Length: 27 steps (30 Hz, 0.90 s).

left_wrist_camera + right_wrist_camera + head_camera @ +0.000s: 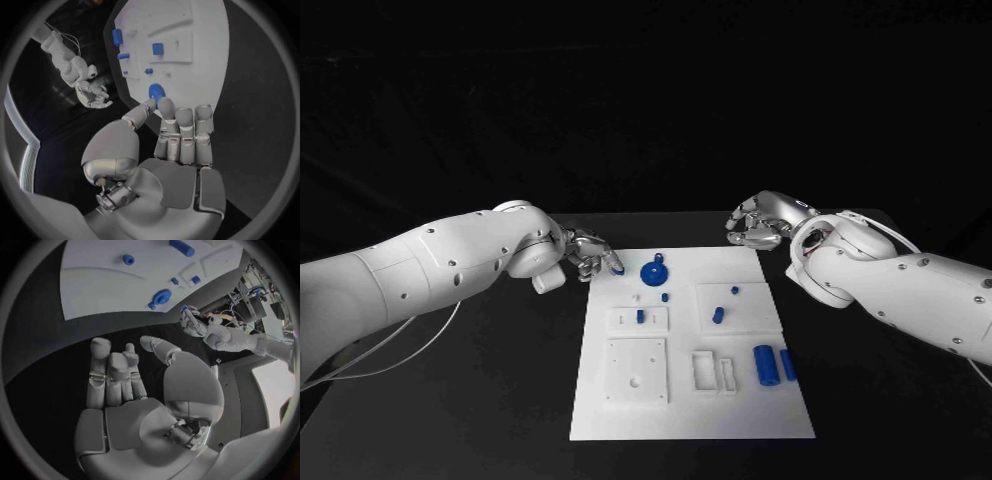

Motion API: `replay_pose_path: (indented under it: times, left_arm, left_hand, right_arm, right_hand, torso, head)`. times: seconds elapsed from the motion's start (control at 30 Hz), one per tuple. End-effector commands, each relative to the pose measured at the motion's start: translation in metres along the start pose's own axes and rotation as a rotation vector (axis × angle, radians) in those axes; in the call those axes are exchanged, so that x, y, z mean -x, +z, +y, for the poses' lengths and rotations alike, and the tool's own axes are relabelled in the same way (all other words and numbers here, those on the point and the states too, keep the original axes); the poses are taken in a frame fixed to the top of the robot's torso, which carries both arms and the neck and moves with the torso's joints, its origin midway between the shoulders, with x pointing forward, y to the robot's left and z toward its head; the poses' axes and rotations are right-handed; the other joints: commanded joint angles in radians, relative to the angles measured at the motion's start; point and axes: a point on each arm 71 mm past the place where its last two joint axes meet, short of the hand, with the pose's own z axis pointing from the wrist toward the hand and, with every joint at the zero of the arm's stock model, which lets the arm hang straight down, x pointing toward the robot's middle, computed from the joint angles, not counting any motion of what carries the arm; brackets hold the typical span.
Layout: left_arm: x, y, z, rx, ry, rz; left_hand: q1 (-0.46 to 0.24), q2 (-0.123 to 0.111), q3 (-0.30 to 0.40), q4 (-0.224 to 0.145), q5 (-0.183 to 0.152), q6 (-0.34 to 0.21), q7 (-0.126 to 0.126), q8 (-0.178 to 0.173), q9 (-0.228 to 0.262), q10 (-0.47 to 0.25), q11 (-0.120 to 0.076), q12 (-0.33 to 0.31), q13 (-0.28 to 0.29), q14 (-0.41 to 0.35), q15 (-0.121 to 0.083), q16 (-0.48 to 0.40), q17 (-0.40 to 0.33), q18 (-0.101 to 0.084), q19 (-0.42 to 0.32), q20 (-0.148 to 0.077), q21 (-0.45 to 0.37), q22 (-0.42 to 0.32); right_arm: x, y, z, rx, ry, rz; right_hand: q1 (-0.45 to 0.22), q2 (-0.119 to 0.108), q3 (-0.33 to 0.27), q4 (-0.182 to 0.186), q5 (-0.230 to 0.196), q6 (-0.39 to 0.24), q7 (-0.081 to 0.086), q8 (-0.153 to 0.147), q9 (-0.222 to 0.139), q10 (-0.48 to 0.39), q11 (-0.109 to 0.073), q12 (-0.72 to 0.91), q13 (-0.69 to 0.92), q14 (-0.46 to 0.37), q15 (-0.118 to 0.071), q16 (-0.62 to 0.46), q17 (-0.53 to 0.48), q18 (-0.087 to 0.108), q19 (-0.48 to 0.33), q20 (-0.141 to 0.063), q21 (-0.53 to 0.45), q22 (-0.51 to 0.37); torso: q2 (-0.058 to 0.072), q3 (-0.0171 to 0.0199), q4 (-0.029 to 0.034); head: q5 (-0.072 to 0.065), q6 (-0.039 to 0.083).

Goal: Assemble the parts on the task board

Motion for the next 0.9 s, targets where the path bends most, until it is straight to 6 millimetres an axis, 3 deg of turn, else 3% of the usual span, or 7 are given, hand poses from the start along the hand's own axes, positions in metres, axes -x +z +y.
replay_pose_path:
  times: [0.03, 0.17, 0.3, 0.67, 0.9]
  left_arm:
    - [-0.002, -0.008, -0.004, -0.017, -0.043, -0.070]
    - [-0.009, -0.016, -0.005, -0.027, -0.044, -0.076]
    - [-0.019, -0.021, -0.003, -0.025, -0.030, -0.086]
    - [-0.042, -0.026, 0.010, 0.007, 0.054, -0.109]
    - [-0.054, -0.025, 0.016, 0.017, 0.102, -0.105]
  left_hand:
    - [-0.022, 0.007, 0.003, -0.017, 0.074, 0.082, -0.048, 0.079, 0.047, 0.064, -0.058, 0.018, 0.013, 0.056, -0.050, 0.017, 0.009, 0.019, 0.012, -0.122, 0.014, 0.022]
    - [-0.042, 0.011, 0.006, -0.032, 0.144, 0.098, -0.058, 0.099, 0.054, 0.069, -0.067, 0.052, 0.036, 0.068, -0.061, 0.046, 0.023, 0.023, 0.025, -0.129, 0.037, 0.023]
    - [-0.054, 0.010, 0.011, -0.036, 0.187, 0.112, -0.068, 0.125, 0.063, 0.072, -0.077, 0.090, 0.059, 0.080, -0.071, 0.075, 0.037, 0.027, 0.036, -0.135, 0.060, 0.023]
    - [-0.048, -0.001, 0.018, -0.038, 0.229, 0.140, -0.088, 0.179, 0.101, 0.066, -0.097, 0.155, 0.087, 0.097, -0.089, 0.117, 0.052, 0.042, 0.052, -0.139, 0.102, 0.022]
    - [-0.052, 0.001, 0.018, -0.036, 0.247, 0.149, -0.095, 0.193, 0.119, 0.064, -0.103, 0.173, 0.091, 0.103, -0.092, 0.129, 0.055, 0.047, 0.056, -0.138, 0.114, 0.021]
  right_arm:
    - [0.001, 0.000, -0.001, 0.002, 0.000, 0.001]
    - [0.001, 0.000, -0.002, 0.002, 0.000, 0.001]
    - [0.001, 0.000, -0.002, 0.001, 0.002, 0.001]
    - [0.001, 0.001, -0.002, 0.002, 0.003, 0.001]
    - [0.001, 0.000, -0.003, 0.001, 0.003, 0.000]
  right_hand:
    - [-0.007, 0.001, 0.001, 0.006, 0.002, -0.003, 0.010, -0.002, 0.001, -0.001, 0.007, 0.005, -0.001, 0.002, 0.006, -0.006, 0.002, 0.013, -0.003, -0.007, -0.004, 0.014]
    - [-0.007, 0.000, 0.001, 0.006, 0.003, -0.003, 0.010, -0.002, 0.001, -0.001, 0.007, 0.005, -0.001, 0.002, 0.005, -0.006, 0.002, 0.013, -0.003, -0.007, -0.004, 0.014]
    - [-0.007, 0.000, 0.001, 0.006, 0.003, -0.003, 0.010, -0.002, 0.001, -0.001, 0.007, 0.005, -0.001, 0.002, 0.005, -0.006, 0.002, 0.013, -0.003, -0.007, -0.004, 0.015]
    - [-0.007, 0.000, 0.000, 0.006, 0.003, -0.003, 0.010, -0.002, 0.001, -0.002, 0.007, 0.005, -0.001, 0.002, 0.005, -0.006, 0.002, 0.013, -0.003, -0.007, -0.004, 0.015]
    - [-0.007, 0.000, 0.000, 0.006, 0.004, -0.003, 0.010, -0.001, 0.001, -0.002, 0.007, 0.005, -0.001, 0.002, 0.005, -0.007, 0.002, 0.013, -0.003, -0.007, -0.004, 0.015]
  torso:
    - [-0.002, 0.0003, 0.0016]
    - [-0.003, 0.0004, 0.0033]
    - [-0.006, 0.0007, 0.0056]
    - [-0.006, 0.0007, 0.0045]
    - [-0.004, 0.0009, 0.0039]
  head:
    - [0.002, 0.000]
    - [0.003, -0.001]
    - [0.002, -0.003]
    - [0.006, -0.006]
    - [0.007, -0.007]
